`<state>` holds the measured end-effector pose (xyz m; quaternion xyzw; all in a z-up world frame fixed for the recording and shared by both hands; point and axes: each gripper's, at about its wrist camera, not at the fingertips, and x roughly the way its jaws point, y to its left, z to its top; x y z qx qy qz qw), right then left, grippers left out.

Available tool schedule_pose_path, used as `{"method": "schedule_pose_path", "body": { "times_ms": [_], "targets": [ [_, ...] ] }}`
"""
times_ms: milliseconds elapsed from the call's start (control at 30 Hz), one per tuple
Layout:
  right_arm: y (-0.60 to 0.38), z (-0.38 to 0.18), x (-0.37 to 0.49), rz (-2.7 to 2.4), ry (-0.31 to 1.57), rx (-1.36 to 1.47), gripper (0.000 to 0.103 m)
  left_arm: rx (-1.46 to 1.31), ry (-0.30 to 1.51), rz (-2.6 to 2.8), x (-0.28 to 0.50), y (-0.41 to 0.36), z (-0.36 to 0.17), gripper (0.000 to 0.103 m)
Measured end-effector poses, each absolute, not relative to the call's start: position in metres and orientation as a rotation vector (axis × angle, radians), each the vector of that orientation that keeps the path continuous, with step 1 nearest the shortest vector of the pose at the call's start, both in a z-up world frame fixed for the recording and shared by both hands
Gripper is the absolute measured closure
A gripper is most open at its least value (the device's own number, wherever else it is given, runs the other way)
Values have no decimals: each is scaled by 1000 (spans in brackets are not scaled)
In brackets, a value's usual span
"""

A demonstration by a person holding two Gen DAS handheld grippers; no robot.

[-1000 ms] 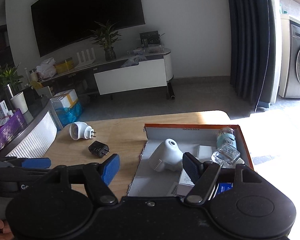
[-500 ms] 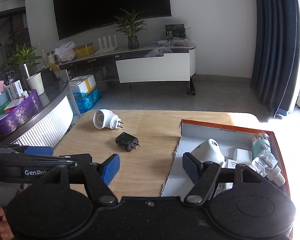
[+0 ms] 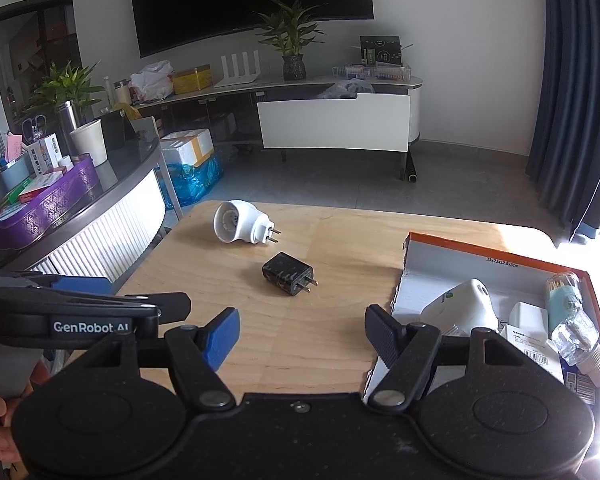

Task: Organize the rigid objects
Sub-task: 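Move both tools back over the black charger and white plug adapter on the table, then grasp the black phone charger with right tool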

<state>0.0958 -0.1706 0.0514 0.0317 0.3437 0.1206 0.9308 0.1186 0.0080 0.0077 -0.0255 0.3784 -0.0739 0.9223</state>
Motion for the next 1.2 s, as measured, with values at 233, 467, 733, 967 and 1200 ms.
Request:
{"method": "schedule_pose_path", "body": {
  "times_ms": [233,467,733,967,1200],
  "targets": [
    [-157,44,120,342,735,16,21,-72,792,-120,126,24,1,8],
    [-140,24,173,458,812,-48,21,-88,805,-84,136,47,-5,8],
    [-119,-1,227,510,851,-156,21,-89,802,-80,154,60,-9,8],
    [-117,-25,257,520,918,-172,28,-68,783,-121,177,57,-14,4],
    [-126,-25,236,405,943,-111,59,-57,728,-177,211,44,-19,0]
  ]
}}
